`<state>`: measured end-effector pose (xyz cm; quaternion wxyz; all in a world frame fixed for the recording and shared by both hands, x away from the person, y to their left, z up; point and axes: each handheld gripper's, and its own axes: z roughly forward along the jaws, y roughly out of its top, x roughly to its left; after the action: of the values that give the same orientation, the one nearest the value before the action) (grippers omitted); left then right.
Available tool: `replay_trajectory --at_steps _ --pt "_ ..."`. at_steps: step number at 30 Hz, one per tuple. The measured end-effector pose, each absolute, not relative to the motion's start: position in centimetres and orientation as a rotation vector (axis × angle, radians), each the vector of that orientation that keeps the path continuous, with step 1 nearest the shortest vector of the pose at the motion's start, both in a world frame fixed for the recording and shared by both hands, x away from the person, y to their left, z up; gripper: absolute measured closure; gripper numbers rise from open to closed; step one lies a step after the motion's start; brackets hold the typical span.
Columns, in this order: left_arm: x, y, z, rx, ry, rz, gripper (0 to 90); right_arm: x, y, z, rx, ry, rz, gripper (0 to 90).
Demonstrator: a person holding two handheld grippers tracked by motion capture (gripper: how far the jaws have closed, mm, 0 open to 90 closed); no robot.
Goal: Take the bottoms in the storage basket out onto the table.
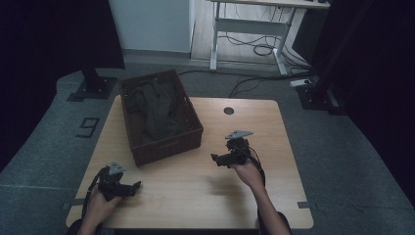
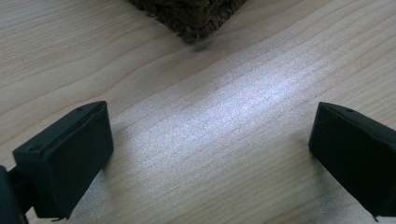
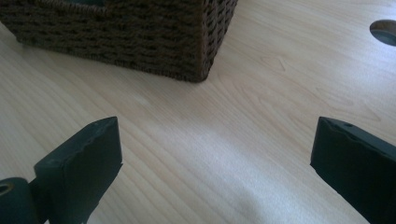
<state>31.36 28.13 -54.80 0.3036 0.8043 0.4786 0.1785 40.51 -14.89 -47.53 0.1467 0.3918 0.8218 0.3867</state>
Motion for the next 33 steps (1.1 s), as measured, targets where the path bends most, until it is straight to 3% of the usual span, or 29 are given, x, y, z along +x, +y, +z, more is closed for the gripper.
replay_trajectory --at_steps 33 --pt "31.4 28.1 -54.8 2.130 1.273 0.475 0.0 45.2 -11.5 -44.5 1.111 2.357 1.059 3.7"
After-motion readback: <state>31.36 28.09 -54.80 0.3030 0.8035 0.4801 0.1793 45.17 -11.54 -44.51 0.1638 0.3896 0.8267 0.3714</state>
